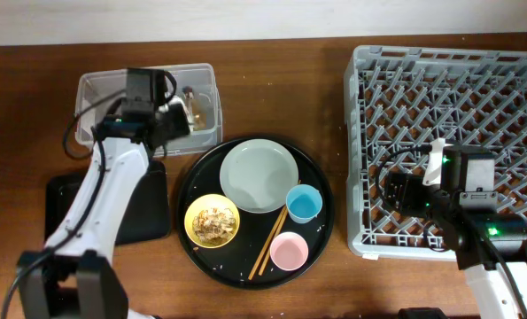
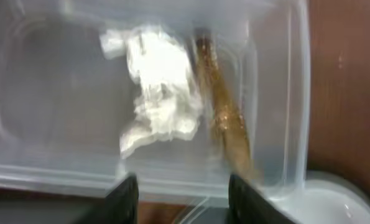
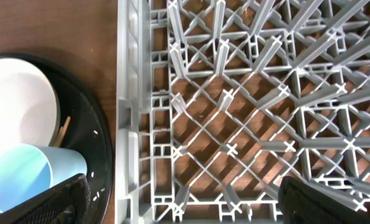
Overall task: Sort waste into correct bins and load items into the dishwasher rack
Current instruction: 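Grasp the Nescafe wrapper with the left gripper and drop it in the bin, then grasp the yellow bowl with the left gripper and carry it to the black tray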
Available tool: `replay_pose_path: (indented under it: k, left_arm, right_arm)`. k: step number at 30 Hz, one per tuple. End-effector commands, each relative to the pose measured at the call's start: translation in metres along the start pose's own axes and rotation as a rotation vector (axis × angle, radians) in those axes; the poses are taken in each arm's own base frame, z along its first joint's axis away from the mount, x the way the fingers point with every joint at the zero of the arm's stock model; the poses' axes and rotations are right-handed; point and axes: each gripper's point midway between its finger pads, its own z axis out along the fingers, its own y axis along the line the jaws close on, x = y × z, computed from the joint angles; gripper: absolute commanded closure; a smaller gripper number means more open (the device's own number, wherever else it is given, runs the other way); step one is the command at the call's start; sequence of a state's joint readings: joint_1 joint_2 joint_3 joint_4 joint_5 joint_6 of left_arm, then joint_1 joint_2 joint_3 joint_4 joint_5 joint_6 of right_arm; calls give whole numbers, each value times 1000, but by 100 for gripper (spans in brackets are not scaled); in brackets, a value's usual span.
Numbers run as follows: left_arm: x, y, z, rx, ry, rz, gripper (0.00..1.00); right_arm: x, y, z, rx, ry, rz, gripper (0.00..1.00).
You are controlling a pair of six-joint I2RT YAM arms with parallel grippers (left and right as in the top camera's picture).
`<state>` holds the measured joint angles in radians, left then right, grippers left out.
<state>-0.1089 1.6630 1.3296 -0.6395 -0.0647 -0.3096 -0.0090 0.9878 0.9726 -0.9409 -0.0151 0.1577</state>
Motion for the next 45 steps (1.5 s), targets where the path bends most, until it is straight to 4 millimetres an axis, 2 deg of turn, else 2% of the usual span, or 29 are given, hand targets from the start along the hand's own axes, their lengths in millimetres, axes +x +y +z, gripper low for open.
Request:
replay_pose_path:
  k: [1, 3, 7, 11, 14, 18, 20, 26, 27, 30, 35, 40, 42, 45]
  left_arm:
    - [49, -42, -34, 128, 164, 95, 54]
    - [90, -53, -41, 120, 297, 161, 54]
    - [152, -76, -51, 122, 447, 305, 53]
    - [206, -86, -49, 123, 535, 420, 52]
    - [240, -83, -39, 119, 571, 470, 52]
    - [259, -76, -23, 122, 567, 477, 55]
    - [260, -75, -17, 122, 550, 478, 73]
    - [252, -79, -12, 121, 502, 479, 98]
    - [250, -80, -12, 124, 495, 478, 99]
    - [248, -76, -11, 105, 489, 478, 99]
    - [232, -79, -30, 87, 503, 481, 99]
    - [186, -89, -58, 93, 407, 461, 100]
    - [169, -83, -66, 88, 375, 427, 100]
    - [147, -62, -69, 67, 343, 340, 100]
  right_arm:
    - [-7, -2, -5, 12, -22, 8, 2]
    - [-7, -2, -5, 12, -22, 8, 2]
    - [-7, -2, -5, 12, -22, 8, 2]
    - [-6, -2, -5, 13, -16, 9, 2]
    - [-6, -2, -5, 13, -15, 8, 2]
    - [-6, -2, -5, 13, -15, 9, 2]
    - [-6, -2, -5, 13, -15, 9, 2]
    - [-5, -2, -5, 13, -14, 9, 2]
    - [-5, -2, -5, 13, -14, 9, 2]
    - [-5, -2, -5, 13, -14, 9, 2]
    - [-5, -2, -5, 13, -14, 9, 2]
    - [-5, -2, -5, 13, -14, 9, 2]
    - [-5, -2, -5, 13, -15, 8, 2]
    - [-5, -2, -5, 13, -14, 8, 2]
